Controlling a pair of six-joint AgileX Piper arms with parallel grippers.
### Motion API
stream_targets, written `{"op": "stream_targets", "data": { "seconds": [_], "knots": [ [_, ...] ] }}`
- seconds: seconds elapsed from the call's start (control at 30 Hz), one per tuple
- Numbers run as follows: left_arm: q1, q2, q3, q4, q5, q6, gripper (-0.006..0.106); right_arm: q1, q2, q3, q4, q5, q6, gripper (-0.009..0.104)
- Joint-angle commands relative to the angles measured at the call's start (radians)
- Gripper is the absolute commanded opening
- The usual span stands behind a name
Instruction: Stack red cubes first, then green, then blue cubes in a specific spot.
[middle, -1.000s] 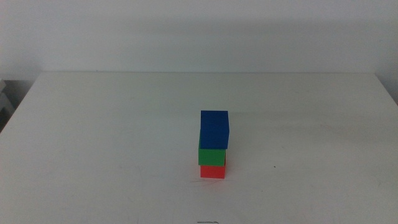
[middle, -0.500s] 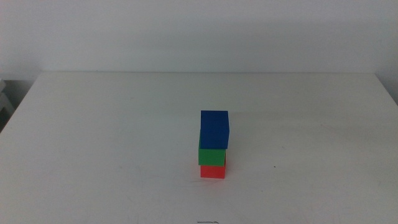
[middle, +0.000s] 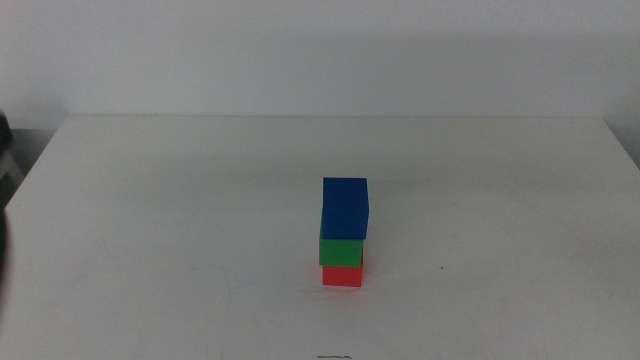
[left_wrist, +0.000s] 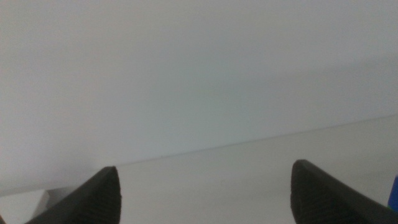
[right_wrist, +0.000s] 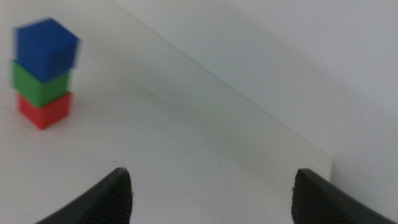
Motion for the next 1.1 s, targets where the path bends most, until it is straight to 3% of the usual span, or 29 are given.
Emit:
{"op": "stream_targets", "data": {
  "seconds": [0.0,0.13,0.3,0.43,0.63,0.93,1.07],
  "knots": [
    [0.000,-0.047,0.070,0.000,-0.177,-0.009,0.094,-0.079,-0.072,0.066,0.030,-0.143,-0.005,0.066],
    [0.000,-0.141,0.248,-0.018,-0.293,-0.009,0.094,-0.186,-0.195,0.236,0.048,-0.251,-0.005,0.066],
    [0.000,-0.260,0.448,-0.043,-0.354,-0.009,0.094,-0.312,-0.335,0.455,0.056,-0.515,-0.005,0.066],
    [0.000,-0.365,0.582,-0.047,-0.354,-0.009,0.094,-0.395,-0.413,0.599,0.129,-0.632,-0.005,0.066],
    [0.000,-0.503,0.687,-0.047,-0.337,-0.009,0.094,-0.441,-0.483,0.728,0.200,-0.616,-0.005,0.066],
    [0.000,-0.523,0.686,-0.047,-0.322,-0.009,0.094,-0.441,-0.537,0.726,0.205,-0.570,-0.005,0.066],
    [0.000,-0.523,0.685,0.000,-0.322,-0.009,0.094,-0.441,-0.537,0.726,0.205,-0.566,-0.005,0.066]
  ]
}}
